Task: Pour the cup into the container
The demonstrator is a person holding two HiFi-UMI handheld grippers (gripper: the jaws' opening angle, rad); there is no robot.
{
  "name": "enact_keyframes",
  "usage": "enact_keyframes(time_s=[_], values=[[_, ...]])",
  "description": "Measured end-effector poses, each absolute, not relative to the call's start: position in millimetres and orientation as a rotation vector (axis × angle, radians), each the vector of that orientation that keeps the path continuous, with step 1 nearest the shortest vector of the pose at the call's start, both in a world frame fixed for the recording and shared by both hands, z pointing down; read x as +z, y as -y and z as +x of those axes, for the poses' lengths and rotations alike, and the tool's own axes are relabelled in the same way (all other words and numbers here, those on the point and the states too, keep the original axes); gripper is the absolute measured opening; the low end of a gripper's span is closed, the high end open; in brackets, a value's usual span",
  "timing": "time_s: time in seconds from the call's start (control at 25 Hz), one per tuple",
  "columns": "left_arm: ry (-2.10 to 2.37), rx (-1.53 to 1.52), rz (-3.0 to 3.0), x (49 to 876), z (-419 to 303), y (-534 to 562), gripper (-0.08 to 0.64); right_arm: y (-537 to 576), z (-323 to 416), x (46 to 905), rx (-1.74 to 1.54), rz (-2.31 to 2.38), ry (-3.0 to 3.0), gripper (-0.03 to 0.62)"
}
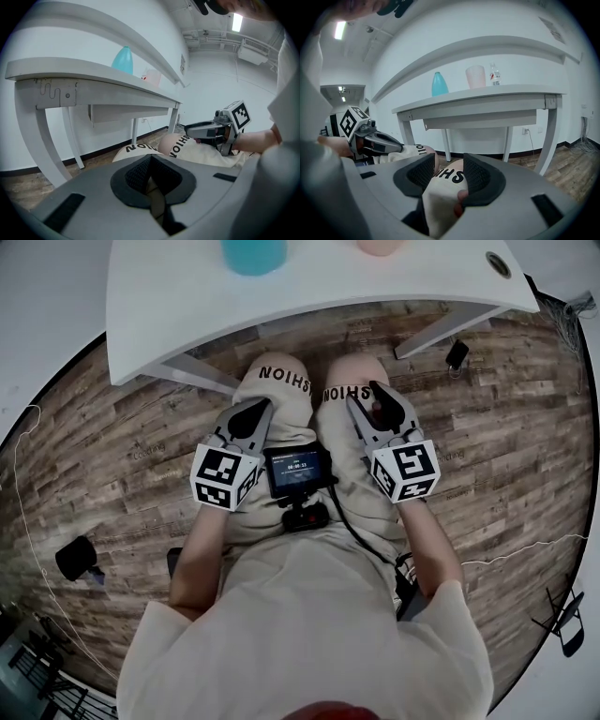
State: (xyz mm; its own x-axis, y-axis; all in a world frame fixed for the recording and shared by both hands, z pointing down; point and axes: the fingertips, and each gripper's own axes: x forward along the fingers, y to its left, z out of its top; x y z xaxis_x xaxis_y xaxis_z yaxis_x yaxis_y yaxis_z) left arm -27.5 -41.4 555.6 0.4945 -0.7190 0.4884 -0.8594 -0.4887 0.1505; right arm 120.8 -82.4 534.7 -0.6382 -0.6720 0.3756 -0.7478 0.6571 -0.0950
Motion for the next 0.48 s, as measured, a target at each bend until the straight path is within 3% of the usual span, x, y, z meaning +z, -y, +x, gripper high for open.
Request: enact_keyframes(time_s=[0.48], values=[[1.347,0.56,2.364,559,3,-12,0.011,32,146,526,0.342,1.093,2.611,0.187]])
